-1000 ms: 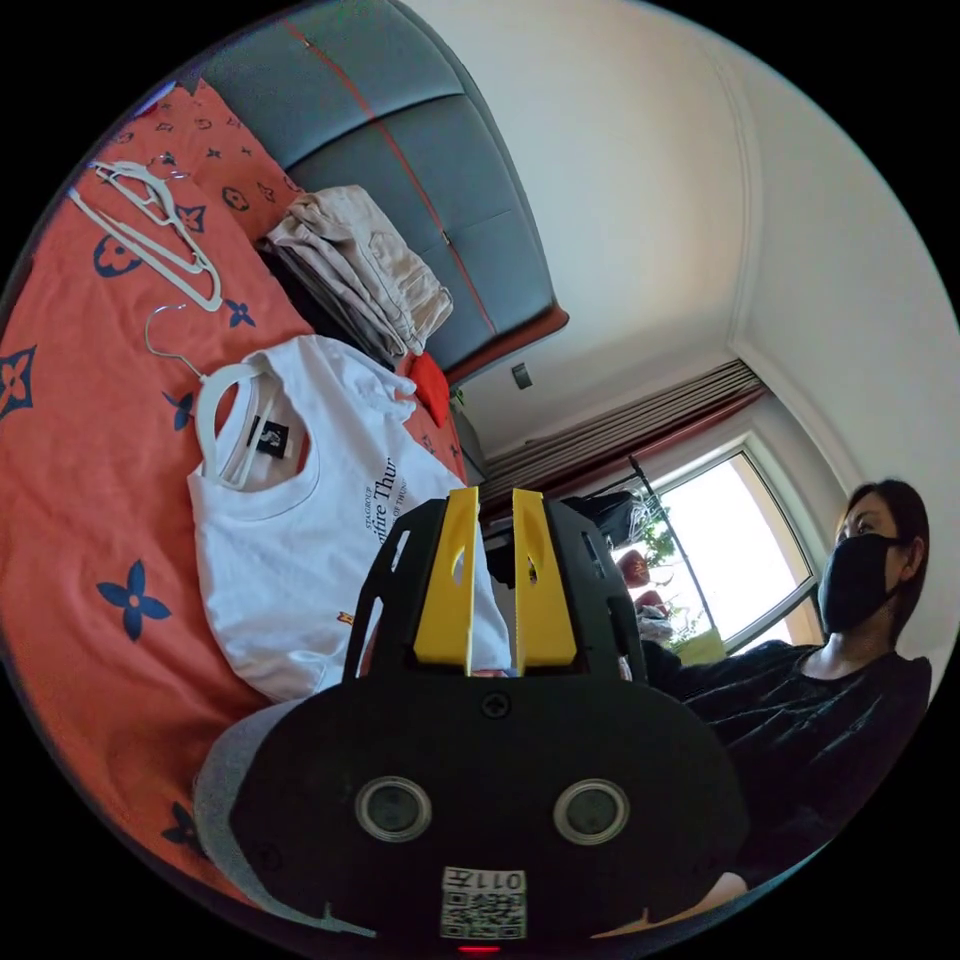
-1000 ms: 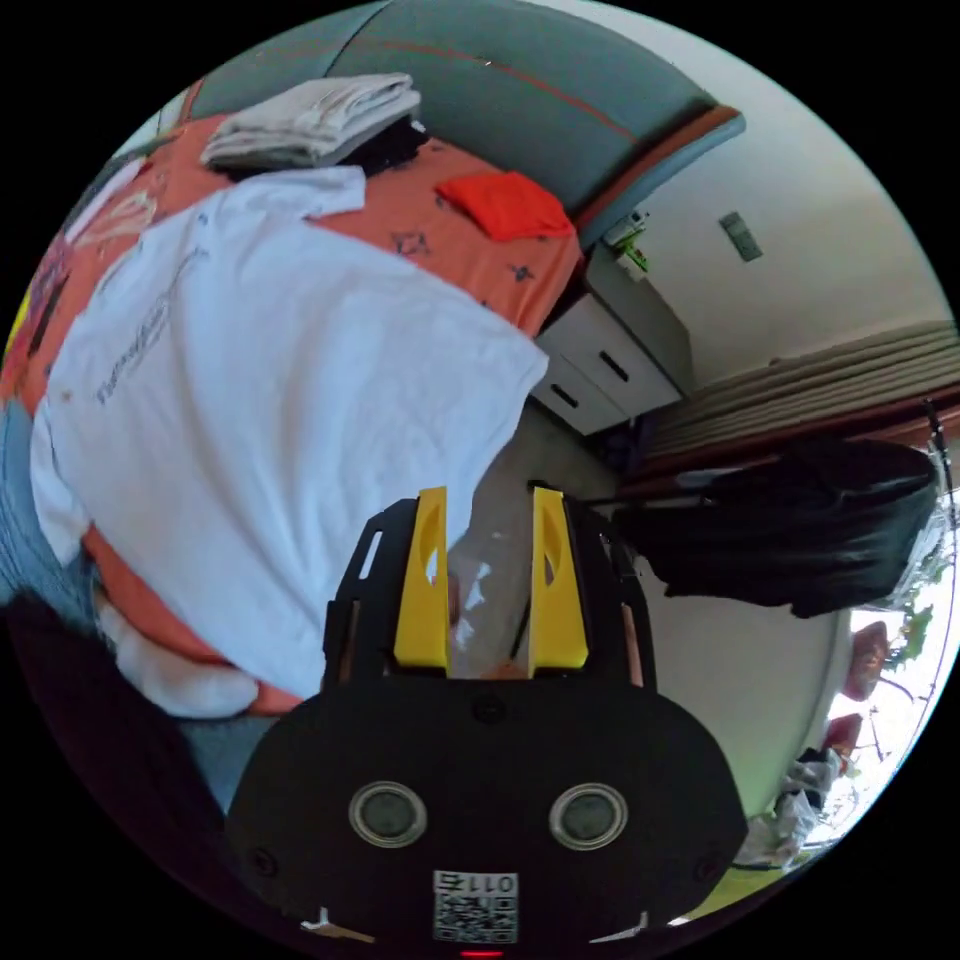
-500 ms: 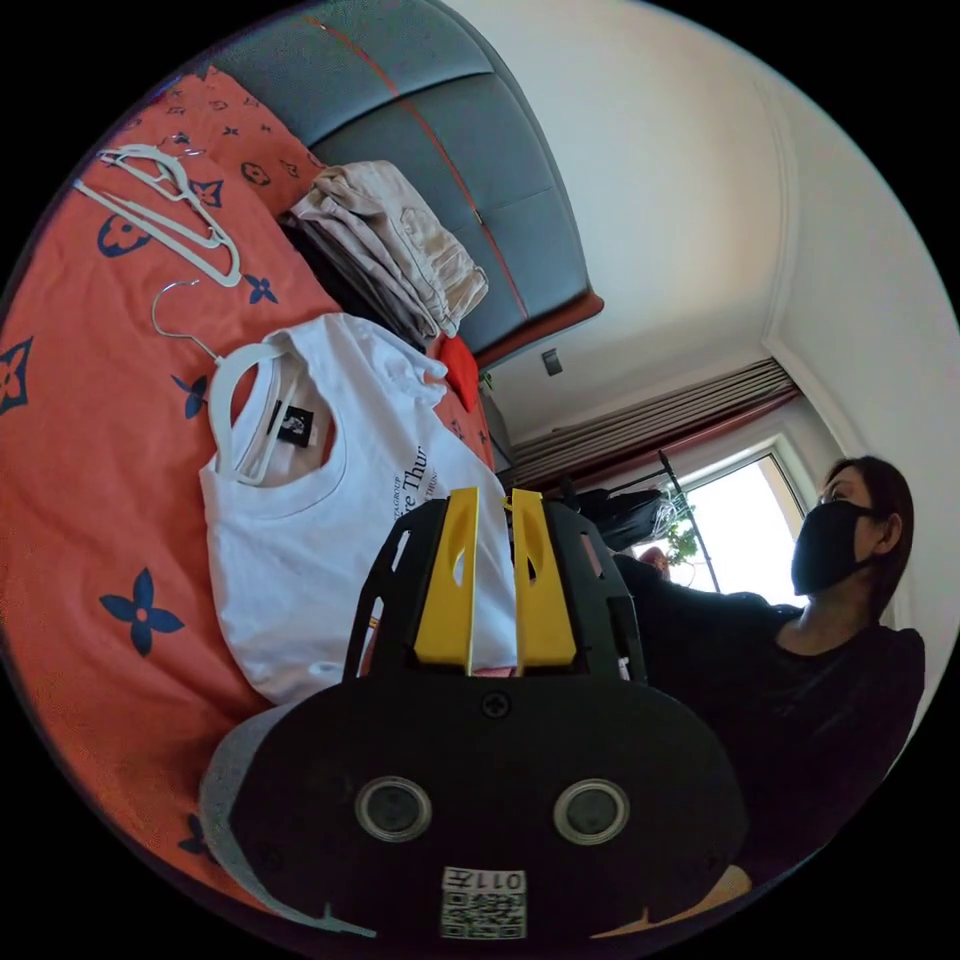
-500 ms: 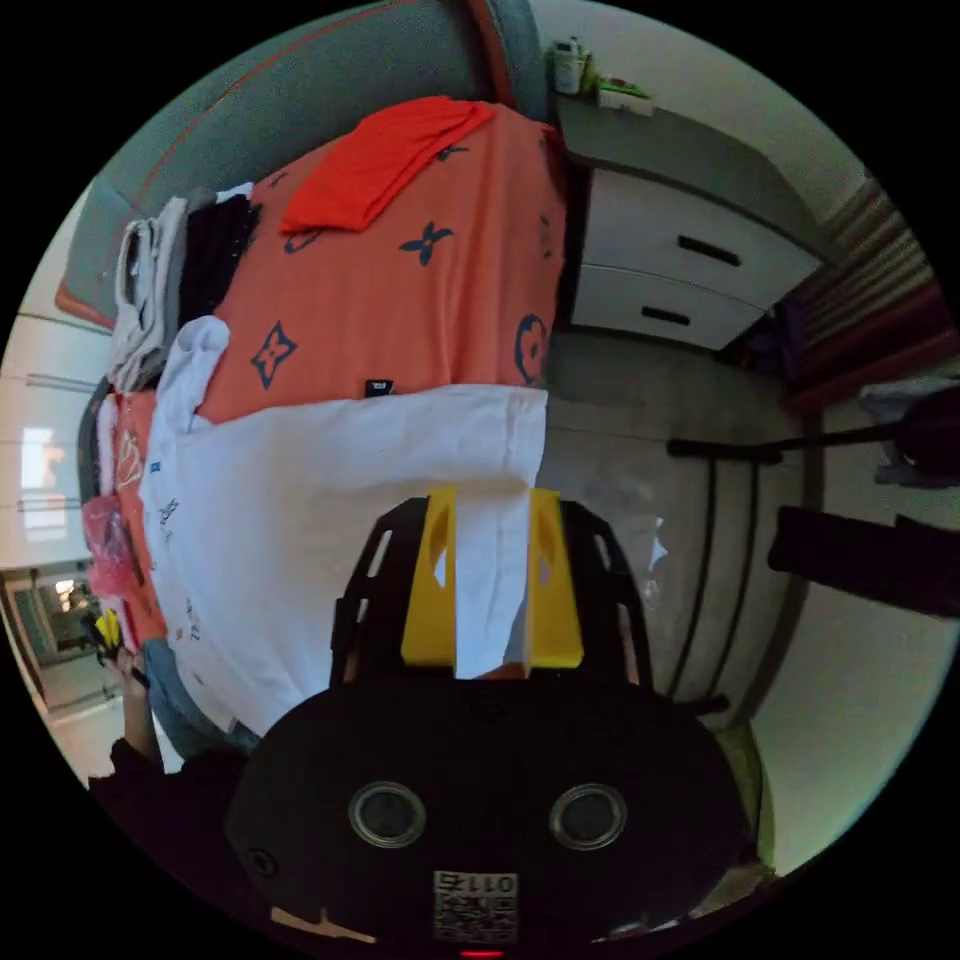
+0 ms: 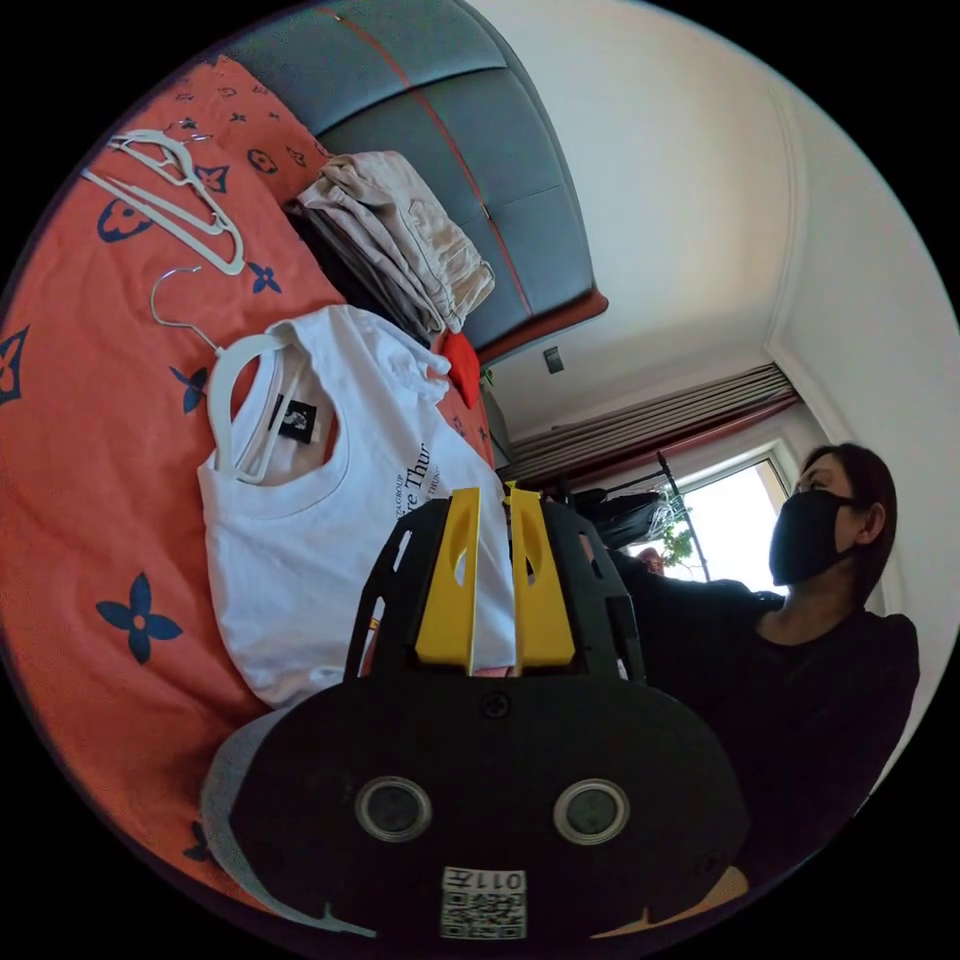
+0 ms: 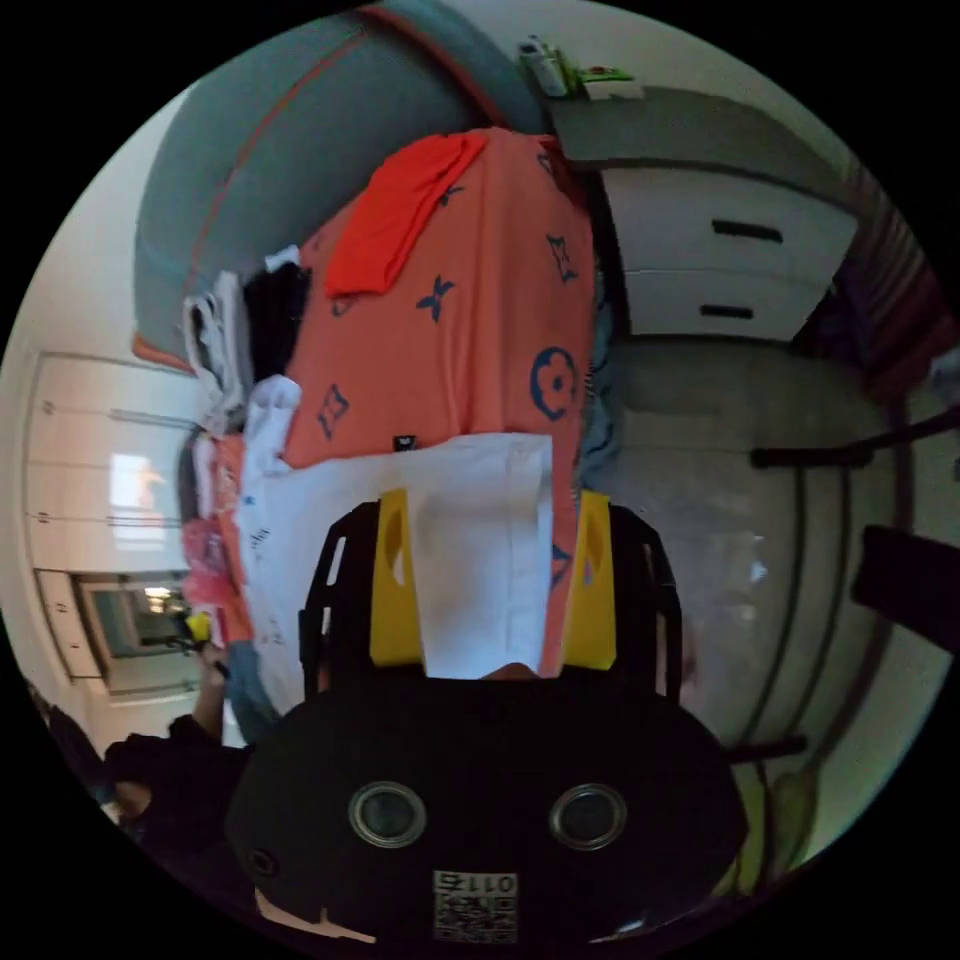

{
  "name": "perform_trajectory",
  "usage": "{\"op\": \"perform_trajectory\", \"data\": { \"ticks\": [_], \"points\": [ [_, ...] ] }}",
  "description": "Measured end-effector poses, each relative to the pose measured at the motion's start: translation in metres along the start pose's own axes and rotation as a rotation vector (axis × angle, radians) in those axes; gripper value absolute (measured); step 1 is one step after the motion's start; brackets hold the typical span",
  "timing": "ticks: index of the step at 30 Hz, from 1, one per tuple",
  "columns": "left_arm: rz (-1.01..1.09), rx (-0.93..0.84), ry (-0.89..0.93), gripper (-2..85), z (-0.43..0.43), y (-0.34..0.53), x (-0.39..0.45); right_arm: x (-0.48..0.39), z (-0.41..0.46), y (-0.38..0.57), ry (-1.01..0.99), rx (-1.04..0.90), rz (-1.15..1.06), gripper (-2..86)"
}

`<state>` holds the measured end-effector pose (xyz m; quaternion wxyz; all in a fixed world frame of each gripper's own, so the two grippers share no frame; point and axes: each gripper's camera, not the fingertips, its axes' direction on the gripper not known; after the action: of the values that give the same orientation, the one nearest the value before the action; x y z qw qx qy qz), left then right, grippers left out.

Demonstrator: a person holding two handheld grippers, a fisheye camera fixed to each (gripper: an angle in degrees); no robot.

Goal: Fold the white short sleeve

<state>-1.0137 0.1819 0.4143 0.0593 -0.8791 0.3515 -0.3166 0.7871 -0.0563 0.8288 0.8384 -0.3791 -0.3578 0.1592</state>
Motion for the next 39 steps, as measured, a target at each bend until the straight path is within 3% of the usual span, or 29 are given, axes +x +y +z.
{"op": "perform_trajectory", "data": {
  "ticks": [6, 8, 12, 17, 19, 21, 24, 28, 33, 39],
  "points": [
    [-0.016, -0.017, -0.02, 3.1, -0.004, -0.013, -0.002, -0.03, 0.005, 0.004, -0.01, 0.001, -0.126, 3.2],
    [-0.02, -0.015, -0.026, 3.0, -0.007, -0.015, -0.002, -0.055, 0.006, 0.001, 0.108, -0.013, -0.204, 2.3],
    [-0.022, -0.024, -0.043, 3.0, -0.012, -0.023, -0.002, -0.108, 0.016, -0.012, 0.593, -0.01, -0.232, 2.0],
    [-0.014, -0.013, -0.043, 3.0, -0.023, -0.029, -0.002, -0.149, 0.064, -0.018, 0.831, -0.154, -0.136, 5.6],
    [-0.004, 0.01, -0.016, 3.1, -0.031, -0.031, -0.002, -0.186, 0.06, -0.007, 1.018, -0.036, -0.139, 6.6],
    [0.005, 0.032, 0.011, 3.2, -0.038, -0.033, -0.004, -0.231, 0.045, 0.008, 1.057, 0.163, -0.145, 5.3],
    [0.011, 0.076, 0.017, 3.6, -0.048, -0.037, -0.006, -0.335, 0.047, 0.059, 0.788, 0.32, -0.4, 3.5],
    [0.03, 0.231, -0.055, 4.7, -0.072, -0.046, -0.008, -0.477, 0.106, 0.143, 0.313, 0.213, -0.732, 3.7],
    [-0.056, 0.385, -0.187, 8.4, -0.102, -0.059, -0.031, -0.6, 0.194, 0.197, 0.274, 0.102, -0.831, 3.8],
    [-0.203, 0.37, -0.262, 10.2, -0.106, -0.073, -0.064, -0.69, 0.243, 0.182, 0.107, -0.073, -0.848, 7.2]
  ]
}}
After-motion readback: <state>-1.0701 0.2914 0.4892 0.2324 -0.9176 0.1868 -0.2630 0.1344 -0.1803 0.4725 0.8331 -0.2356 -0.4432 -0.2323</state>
